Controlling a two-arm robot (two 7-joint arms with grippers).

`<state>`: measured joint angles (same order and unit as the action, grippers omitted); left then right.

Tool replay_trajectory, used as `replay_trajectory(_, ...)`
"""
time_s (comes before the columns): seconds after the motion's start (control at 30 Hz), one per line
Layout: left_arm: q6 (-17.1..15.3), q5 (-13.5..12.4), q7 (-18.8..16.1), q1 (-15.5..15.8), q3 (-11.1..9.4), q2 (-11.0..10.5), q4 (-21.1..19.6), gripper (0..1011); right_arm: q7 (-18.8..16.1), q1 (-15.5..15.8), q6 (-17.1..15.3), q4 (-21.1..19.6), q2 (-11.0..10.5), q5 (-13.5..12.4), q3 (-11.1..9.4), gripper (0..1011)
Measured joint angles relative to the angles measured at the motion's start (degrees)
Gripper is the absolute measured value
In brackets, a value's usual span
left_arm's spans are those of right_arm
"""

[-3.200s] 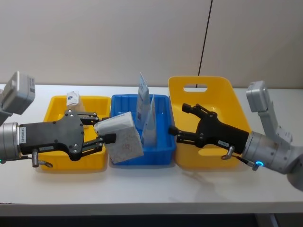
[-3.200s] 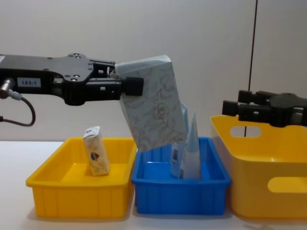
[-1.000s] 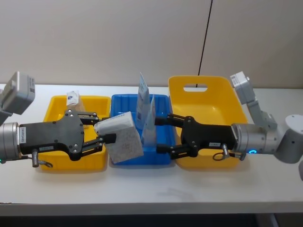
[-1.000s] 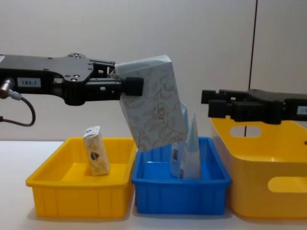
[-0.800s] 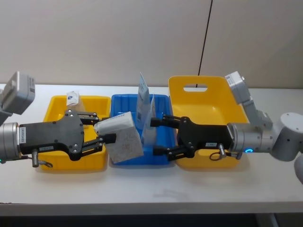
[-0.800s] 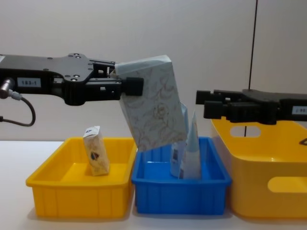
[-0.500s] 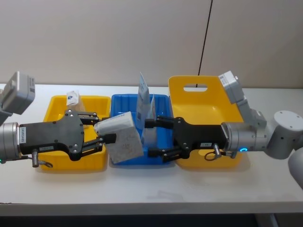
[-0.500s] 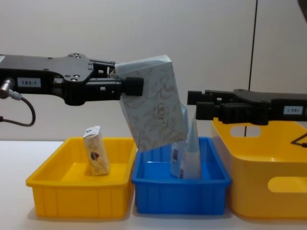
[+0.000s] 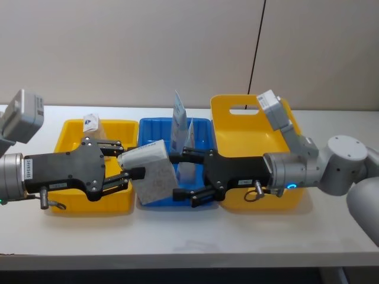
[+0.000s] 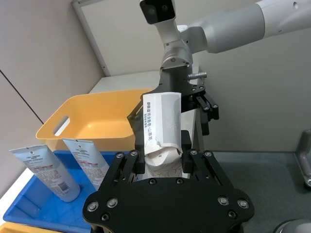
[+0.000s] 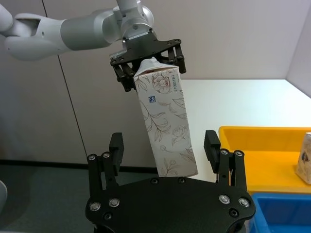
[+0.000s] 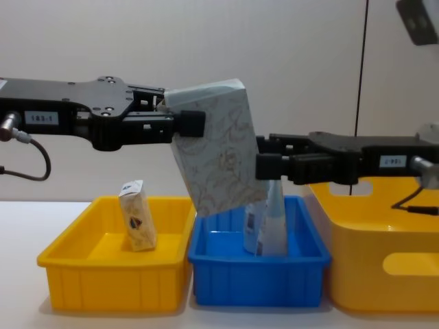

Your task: Bimanual collaborative sorting of washing and personal care products

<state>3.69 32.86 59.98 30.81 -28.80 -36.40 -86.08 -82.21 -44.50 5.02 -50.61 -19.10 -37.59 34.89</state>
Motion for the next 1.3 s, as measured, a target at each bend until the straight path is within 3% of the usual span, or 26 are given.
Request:
replay_trajectory(0.37, 0.0, 0.0, 0.0, 0.0, 0.0, 0.0, 0.0, 364, -1.0, -2.2, 1.2, 3.7, 2.1, 0.7, 1.6, 992)
replay_trajectory(0.7, 0.0, 0.0, 0.0, 0.0, 0.0, 0.0, 0.0, 364, -1.1, -3.5, 2.5, 5.9, 3.4, 1.0, 2.6, 755)
replay_trajectory(0.93, 0.0, 0.0, 0.0, 0.0, 0.0, 0.0, 0.0, 363, -0.6, -3.7, 2.8, 6.0, 3.6, 1.0, 3.0, 493)
replay_trajectory(1.13, 0.0, 0.0, 0.0, 0.0, 0.0, 0.0, 0.0, 367, -0.3, -3.6, 2.9, 5.6, 3.5, 0.9, 3.2, 378)
replay_trajectory(1.3, 0.0, 0.0, 0.0, 0.0, 0.0, 0.0, 0.0, 485, -0.1, -3.5, 2.9, 5.3, 3.4, 0.6, 3.4, 347)
